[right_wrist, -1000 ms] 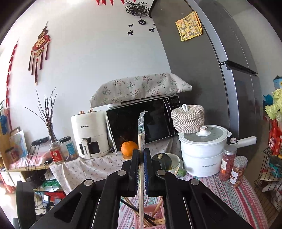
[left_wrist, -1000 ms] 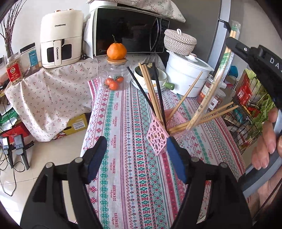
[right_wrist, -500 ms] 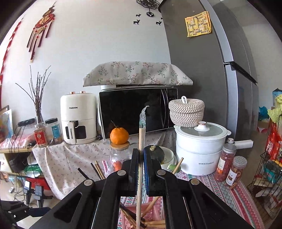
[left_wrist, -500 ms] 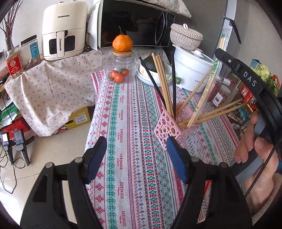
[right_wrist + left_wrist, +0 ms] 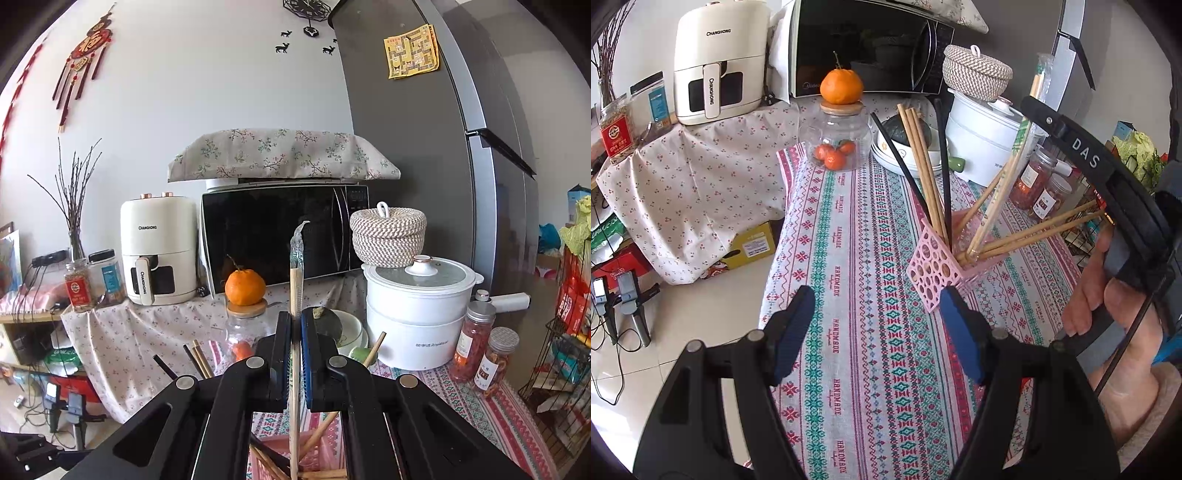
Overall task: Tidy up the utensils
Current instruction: 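Lower the wooden chopstick into the pink basket and open the right tool, then move the left tool to the wooden chopstick pair with a green label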
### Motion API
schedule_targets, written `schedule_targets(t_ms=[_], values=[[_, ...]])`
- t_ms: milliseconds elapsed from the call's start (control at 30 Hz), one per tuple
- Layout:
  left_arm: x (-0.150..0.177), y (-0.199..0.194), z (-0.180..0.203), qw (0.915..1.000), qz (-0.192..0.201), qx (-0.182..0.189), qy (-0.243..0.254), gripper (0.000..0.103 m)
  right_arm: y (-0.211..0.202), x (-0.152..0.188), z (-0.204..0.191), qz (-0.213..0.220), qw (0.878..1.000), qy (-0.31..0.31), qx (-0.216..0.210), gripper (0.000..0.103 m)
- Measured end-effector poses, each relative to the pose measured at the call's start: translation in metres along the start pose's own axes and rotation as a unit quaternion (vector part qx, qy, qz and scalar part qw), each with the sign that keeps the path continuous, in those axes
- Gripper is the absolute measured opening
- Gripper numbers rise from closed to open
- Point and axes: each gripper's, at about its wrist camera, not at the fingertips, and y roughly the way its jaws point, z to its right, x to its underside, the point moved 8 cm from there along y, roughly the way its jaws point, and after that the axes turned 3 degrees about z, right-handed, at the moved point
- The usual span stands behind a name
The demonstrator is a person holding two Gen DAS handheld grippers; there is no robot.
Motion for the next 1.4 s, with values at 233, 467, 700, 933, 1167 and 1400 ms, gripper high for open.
schedule_targets(t_ms=[233, 467, 700, 933, 1167, 1400], values=[[0.002, 0.002, -0.001, 1.0000, -0.005, -0.002, 0.003, 0.071, 0.010, 0.026, -0.001, -0.042, 0.999, -0.007, -0.010, 0.013], [0.006, 0.001, 0.001, 0.9999, -0.010, 0.003, 0.005, 0.073, -0.010, 0.011, 0.005, -0.047, 0.998, 0.004, -0.033, 0.036], [0.011, 0.001, 0.006, 0.9997, -0.021, 0.014, -0.003, 0.074, -0.030, 0.001, 0.018, -0.066, 0.996, 0.019, -0.053, 0.040], [0.014, 0.001, 0.009, 0.9996, -0.025, 0.015, 0.001, 0.074, -0.033, 0.001, 0.043, -0.088, 0.993, 0.053, -0.049, 0.040], [0.015, 0.000, 0.000, 0.9992, -0.033, 0.021, -0.008, 0.074, -0.037, -0.003, 0.073, -0.132, 0.985, 0.097, -0.045, 0.040], [0.001, 0.041, -0.013, 0.9950, -0.015, 0.072, 0.067, 0.074, -0.054, 0.003, 0.109, -0.167, 0.977, 0.126, -0.045, 0.040]])
